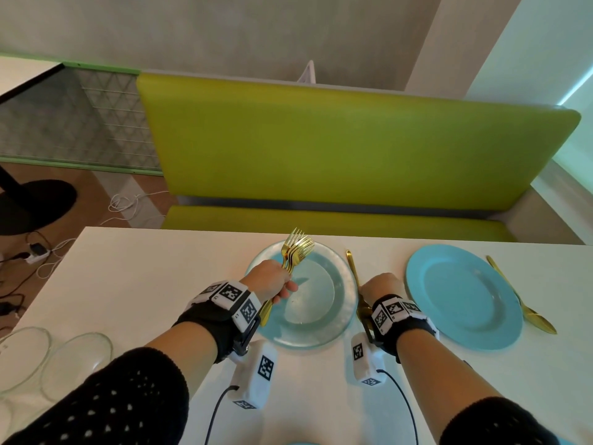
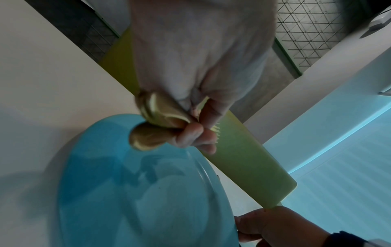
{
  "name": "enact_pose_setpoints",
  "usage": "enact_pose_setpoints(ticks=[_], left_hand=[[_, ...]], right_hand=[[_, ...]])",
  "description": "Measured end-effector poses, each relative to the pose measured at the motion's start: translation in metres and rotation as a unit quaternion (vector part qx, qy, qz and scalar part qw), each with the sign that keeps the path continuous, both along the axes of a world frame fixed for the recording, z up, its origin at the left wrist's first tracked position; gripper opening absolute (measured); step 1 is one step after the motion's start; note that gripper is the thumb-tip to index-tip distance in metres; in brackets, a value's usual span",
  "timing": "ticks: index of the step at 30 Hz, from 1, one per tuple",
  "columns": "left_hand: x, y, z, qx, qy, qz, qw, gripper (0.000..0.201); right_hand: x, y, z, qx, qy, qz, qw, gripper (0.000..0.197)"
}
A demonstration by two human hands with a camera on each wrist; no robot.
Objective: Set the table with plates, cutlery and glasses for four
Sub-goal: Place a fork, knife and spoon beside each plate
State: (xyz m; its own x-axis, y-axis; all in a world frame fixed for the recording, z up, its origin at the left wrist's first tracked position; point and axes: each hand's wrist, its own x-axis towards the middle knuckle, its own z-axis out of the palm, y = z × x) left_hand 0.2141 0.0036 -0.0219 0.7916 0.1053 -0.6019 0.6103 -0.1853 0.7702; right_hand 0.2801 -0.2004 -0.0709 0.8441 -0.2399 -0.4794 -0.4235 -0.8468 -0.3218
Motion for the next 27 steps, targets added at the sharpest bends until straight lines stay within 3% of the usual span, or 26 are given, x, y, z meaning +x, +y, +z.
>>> enact_pose_setpoints(ticks=[3,7,9,11,15,17,22,27], left_hand=[[-0.002,-0.001,-0.001,0.001,0.013,-0.002,1.000,0.037],[-0.002,-0.002,-0.001,0.009,0.016,-0.008,1.000,0.047],[-0.001,-0.004,0.000,0.012,0.011,-0.011,1.000,0.042],[0.000,-0.007,-0.001,0.010,0.009,-0.010,1.000,0.035],[0.000,-0.013,-0.003,0.005,0.021,-0.014,1.000,0.012],[-0.001,-0.018,-0.002,0.012,0.026,-0.025,0.999,0.017],[-0.001,-0.035,-0.001,-0.021,0.059,-0.088,0.994,0.017],[-0.001,-0.048,0.003,-0.028,0.061,-0.122,0.990,0.017]], right_hand=[[-0.003,-0.003,0.002,0.033,0.012,0.000,0.999,0.036],[-0.008,-0.007,0.010,0.017,0.016,0.020,1.000,0.031],[-0.009,-0.005,0.018,-0.039,0.008,0.030,0.999,0.027],[-0.012,-0.002,0.026,-0.063,-0.040,0.044,0.996,0.037],[-0.020,0.003,0.036,0.034,-0.130,0.088,0.987,0.023],[-0.030,0.009,0.039,0.080,-0.150,0.138,0.976,0.024],[-0.049,0.024,0.038,0.073,-0.172,0.316,0.930,0.023],[-0.049,0.011,0.049,0.046,-0.151,0.382,0.910,0.021]])
